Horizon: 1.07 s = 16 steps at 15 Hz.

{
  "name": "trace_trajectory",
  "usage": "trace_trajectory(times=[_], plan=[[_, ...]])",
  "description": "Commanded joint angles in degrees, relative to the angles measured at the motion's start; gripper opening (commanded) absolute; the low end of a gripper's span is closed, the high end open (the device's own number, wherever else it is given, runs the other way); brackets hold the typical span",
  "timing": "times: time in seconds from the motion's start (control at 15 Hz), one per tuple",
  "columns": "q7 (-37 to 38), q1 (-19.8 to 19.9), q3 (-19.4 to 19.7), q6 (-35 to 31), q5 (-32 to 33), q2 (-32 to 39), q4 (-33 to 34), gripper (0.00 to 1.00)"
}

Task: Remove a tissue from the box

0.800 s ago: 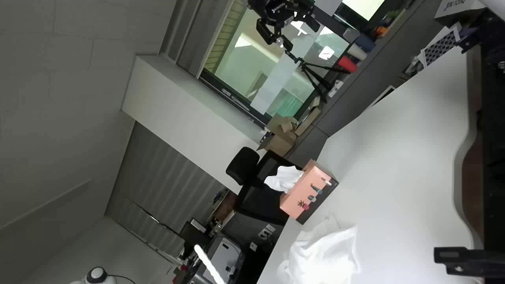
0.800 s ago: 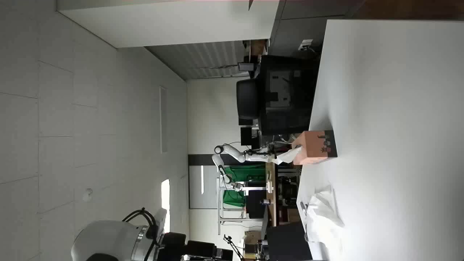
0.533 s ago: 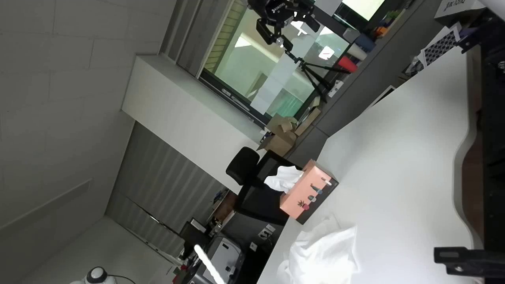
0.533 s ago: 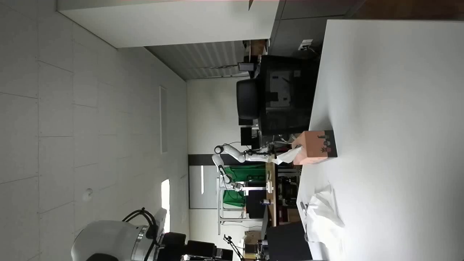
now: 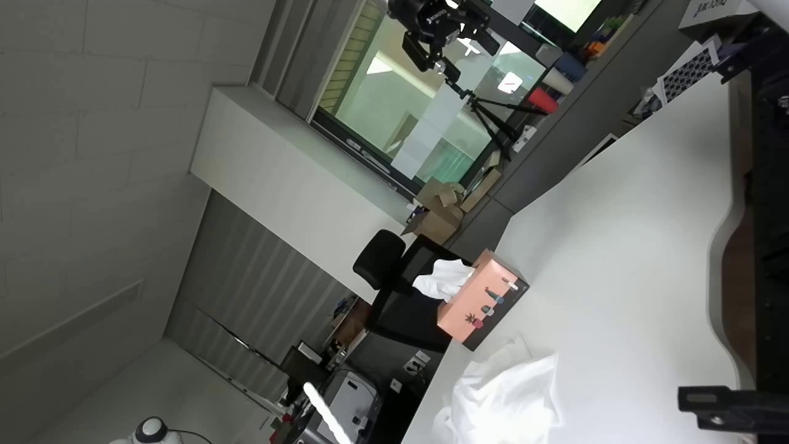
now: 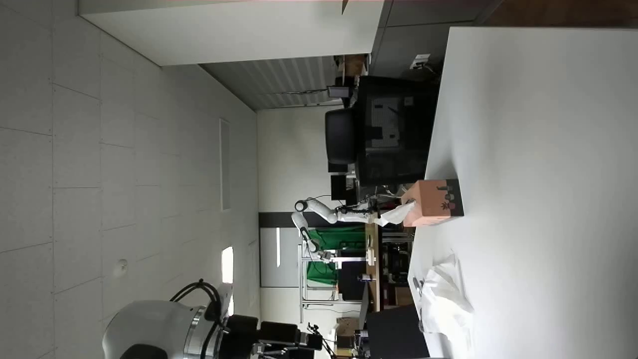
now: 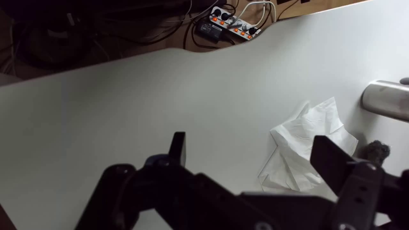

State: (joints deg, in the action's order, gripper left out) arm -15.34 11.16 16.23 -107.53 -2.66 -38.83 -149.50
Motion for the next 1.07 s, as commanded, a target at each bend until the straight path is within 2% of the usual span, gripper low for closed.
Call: trace_trajectory(times=[0.0,0.2,0.33,0.53,0.67,0.73,0.87,1.0], plan=[[-8.94,-3.51,1.09,-3.46,3.08,10.11,5.43,1.0],[-18.24,-6.43,2.0,-8.5,2.81,20.53,10.42,1.0],[-21.61,-6.88,1.21,-12.04,3.05,27.52,14.15,1.0],[-23.41,-6.16,-0.99,-17.14,3.59,38.64,21.64,1.0],[-21.56,-5.32,-2.83,-18.63,4.52,46.0,27.98,1.0],[-22.71,-4.43,-3.17,-19.25,3.07,38.33,20.09,1.0],[-22.46,-3.96,-4.51,-19.75,3.55,44.27,24.97,1.0],[-22.36,-3.76,-4.82,-19.74,3.86,46.61,26.94,1.0]])
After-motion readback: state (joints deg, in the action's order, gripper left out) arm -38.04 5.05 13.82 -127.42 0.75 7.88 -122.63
